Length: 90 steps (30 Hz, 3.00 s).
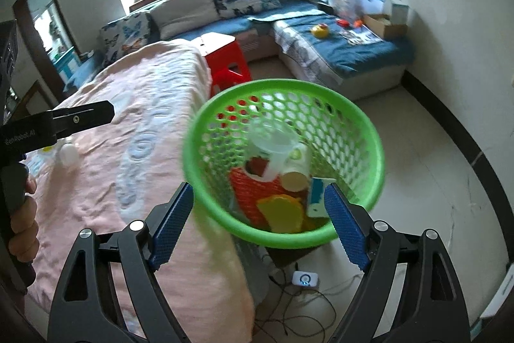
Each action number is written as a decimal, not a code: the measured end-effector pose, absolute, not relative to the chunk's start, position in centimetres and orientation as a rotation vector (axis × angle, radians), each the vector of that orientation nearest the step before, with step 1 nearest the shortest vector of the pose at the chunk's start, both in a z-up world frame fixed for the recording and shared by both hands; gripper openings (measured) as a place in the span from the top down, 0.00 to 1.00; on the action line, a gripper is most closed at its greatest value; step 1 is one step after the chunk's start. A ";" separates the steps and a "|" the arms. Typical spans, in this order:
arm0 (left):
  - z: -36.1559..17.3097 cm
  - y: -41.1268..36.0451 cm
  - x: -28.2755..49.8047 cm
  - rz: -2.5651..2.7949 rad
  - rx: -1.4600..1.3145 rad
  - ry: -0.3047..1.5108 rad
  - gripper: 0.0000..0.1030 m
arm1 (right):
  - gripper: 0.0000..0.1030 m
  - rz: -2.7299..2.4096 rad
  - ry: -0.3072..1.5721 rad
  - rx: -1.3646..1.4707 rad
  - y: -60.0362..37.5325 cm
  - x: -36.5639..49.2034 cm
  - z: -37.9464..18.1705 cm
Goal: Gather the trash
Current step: 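Move both tools back over the bed toward the yellow-labeled bottle, then grasp the yellow-labeled plastic bottle with the right tool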
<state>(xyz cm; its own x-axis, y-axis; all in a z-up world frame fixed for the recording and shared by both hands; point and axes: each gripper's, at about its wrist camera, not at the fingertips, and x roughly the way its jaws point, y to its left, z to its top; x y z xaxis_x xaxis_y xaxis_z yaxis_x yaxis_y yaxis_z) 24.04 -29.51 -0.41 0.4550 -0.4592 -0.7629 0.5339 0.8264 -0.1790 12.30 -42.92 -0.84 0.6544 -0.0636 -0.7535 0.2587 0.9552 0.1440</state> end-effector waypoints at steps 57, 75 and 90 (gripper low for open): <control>0.8 3.2 21.6 -0.006 -0.182 0.885 0.17 | 0.20 0.476 0.839 -0.101 -19.6 25.0 0.3; -0.1 8.2 22.1 0.092 -0.231 0.898 0.17 | 0.27 0.761 0.853 -0.330 -10.2 31.5 -1.1; -1.3 10.4 22.6 0.124 -0.268 0.920 0.17 | 0.33 0.863 0.922 -0.509 -6.1 35.3 -3.8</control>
<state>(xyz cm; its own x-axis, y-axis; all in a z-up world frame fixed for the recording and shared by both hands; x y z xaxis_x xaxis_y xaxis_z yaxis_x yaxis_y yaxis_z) 22.59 10.38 -1.35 0.6015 -0.0087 -0.7988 -0.2195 0.9597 -0.1757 35.26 -6.13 -3.79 0.3185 0.4191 -0.8502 -0.8204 0.5713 -0.0257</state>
